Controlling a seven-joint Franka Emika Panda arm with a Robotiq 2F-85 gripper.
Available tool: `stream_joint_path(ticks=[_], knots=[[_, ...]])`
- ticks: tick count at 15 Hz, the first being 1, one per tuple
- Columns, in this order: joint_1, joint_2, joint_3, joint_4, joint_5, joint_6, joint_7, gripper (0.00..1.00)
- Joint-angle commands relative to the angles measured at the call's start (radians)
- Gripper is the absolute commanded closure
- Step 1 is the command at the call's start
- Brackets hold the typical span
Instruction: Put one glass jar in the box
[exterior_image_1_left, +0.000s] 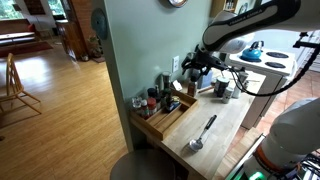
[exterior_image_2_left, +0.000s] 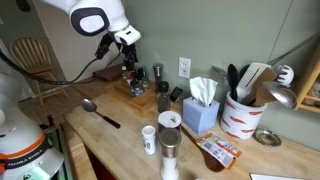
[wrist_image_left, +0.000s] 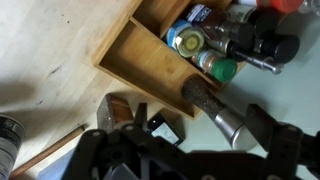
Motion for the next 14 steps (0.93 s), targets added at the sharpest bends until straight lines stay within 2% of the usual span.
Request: stream_joint_path(ticks=[1,3,6,8,14], knots=[[-0.095,0.083,0.068,0.045,-0.093,0.094,0.2,0.0],[-0.158,0.113,0.114,0.06,-0.2,0.123,0.335,0.0],[-0.204,0.156,0.141,0.095,-0.355,0.079,0.481,0.0],[-0.197,0.192,0.137,0.12,-0.421,0.046,0.528,0.0],[-0.144,0.287,0.091,0.201,-0.459,-0.041,0.555,0.0]])
